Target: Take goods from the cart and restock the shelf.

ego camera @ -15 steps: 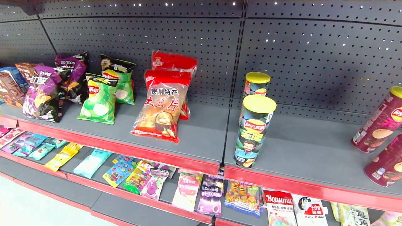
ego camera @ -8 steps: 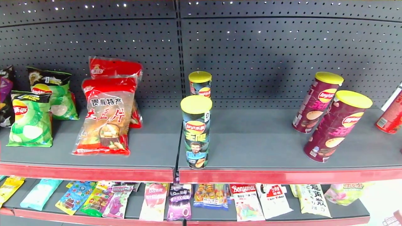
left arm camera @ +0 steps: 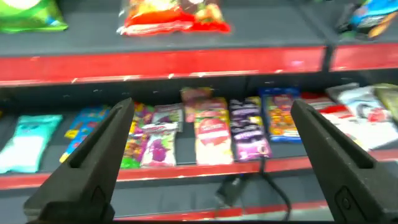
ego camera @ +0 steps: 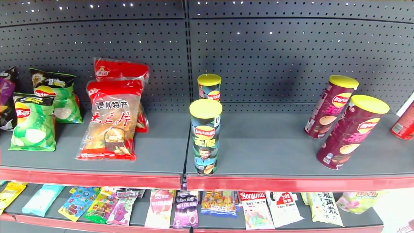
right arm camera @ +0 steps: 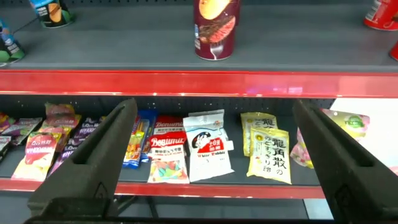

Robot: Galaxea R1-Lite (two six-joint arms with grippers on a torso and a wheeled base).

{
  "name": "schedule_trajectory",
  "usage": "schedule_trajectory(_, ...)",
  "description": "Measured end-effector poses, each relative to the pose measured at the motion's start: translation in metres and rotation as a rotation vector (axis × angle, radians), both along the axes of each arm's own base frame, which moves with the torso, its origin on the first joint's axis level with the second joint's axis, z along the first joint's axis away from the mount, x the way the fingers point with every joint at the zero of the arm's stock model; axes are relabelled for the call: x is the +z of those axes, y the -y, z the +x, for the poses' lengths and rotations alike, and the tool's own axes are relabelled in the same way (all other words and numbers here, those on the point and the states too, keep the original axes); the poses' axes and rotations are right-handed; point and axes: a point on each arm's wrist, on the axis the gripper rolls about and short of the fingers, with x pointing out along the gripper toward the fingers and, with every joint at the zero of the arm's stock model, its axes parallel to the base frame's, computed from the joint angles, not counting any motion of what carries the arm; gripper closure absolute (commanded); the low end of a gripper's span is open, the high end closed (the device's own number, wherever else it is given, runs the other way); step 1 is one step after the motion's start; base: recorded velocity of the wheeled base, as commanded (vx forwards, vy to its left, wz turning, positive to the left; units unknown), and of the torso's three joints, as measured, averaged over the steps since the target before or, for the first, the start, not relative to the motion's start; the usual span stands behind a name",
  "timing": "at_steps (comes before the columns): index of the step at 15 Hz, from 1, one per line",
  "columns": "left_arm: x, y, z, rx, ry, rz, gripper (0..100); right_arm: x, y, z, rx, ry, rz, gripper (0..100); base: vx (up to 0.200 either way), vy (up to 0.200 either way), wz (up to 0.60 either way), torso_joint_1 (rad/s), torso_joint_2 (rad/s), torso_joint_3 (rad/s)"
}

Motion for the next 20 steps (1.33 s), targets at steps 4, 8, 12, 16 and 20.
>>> schedule_trajectory(4,0.090,0.003,0.033,0.028,-0.021,-0.141,0,0.000,0.000,0.000,0.000,0.000,0.000,0,0.000,0.000,0.00,0.000,0.00,0.000)
schedule_trajectory(8,0.131,0.020,0.129,0.066,-0.244,-0.105,0,0.000,0.000,0.000,0.000,0.000,0.000,0,0.000,0.000,0.00,0.000,0.00,0.000)
schedule_trajectory(12,0.116,0.060,0.203,-0.015,-0.467,-0.028,0,0.000,0.000,0.000,0.000,0.000,0.000,0,0.000,0.000,0.00,0.000,0.00,0.000)
schedule_trajectory(16,0.089,0.094,0.256,-0.051,-0.546,-0.013,0,0.000,0.000,0.000,0.000,0.000,0.000,0,0.000,0.000,0.00,0.000,0.00,0.000)
schedule_trajectory(20,0.063,0.124,0.290,-0.097,-0.566,0.005,0,0.000,0.000,0.000,0.000,0.000,0.000,0,0.000,0.000,0.00,0.000,0.00,0.000)
